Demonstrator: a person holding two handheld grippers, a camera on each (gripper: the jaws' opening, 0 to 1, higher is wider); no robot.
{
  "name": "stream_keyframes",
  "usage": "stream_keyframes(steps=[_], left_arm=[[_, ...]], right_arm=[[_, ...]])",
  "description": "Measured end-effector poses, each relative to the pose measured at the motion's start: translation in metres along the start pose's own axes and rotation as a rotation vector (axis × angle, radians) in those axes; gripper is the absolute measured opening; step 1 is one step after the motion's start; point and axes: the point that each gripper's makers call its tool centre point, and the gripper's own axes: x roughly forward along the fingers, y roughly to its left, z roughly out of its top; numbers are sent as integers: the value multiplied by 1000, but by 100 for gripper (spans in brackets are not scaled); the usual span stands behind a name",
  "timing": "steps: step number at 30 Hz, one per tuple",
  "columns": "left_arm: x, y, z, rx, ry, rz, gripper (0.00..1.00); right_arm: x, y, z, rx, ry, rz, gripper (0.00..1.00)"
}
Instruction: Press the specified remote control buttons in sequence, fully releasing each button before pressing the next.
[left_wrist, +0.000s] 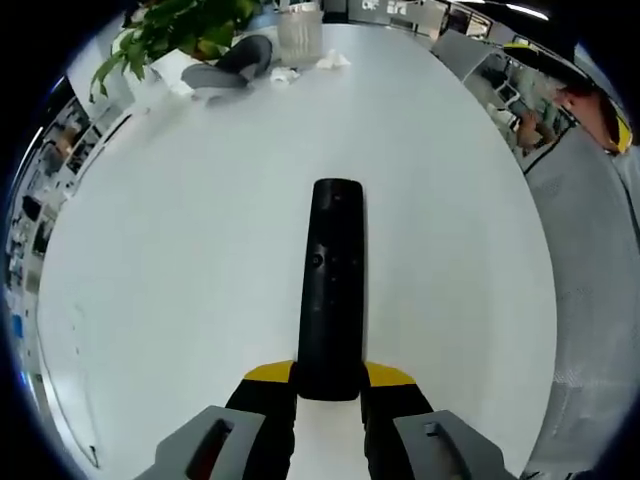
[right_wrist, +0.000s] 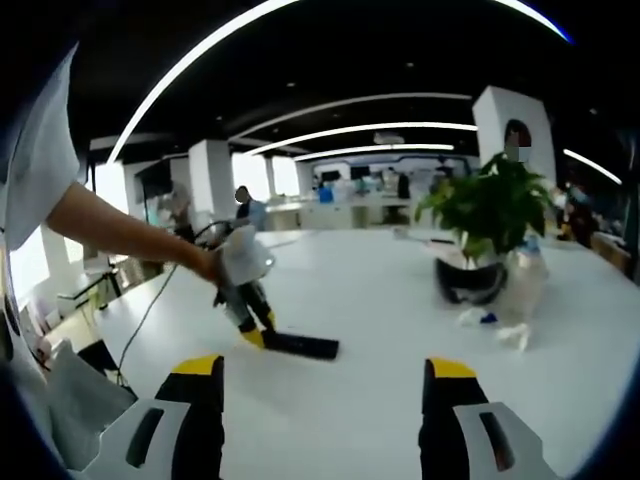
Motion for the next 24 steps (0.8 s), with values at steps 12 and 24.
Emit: stream_keyframes(steps=[12,24], left_arm=[[1,25,3,-6,62,-6,23],[1,48,6,-3,99,-10,23]], right_arm=[[0,-1,-2,-4,11,-7,79],[0,-2,-2,-8,8,-9,79]])
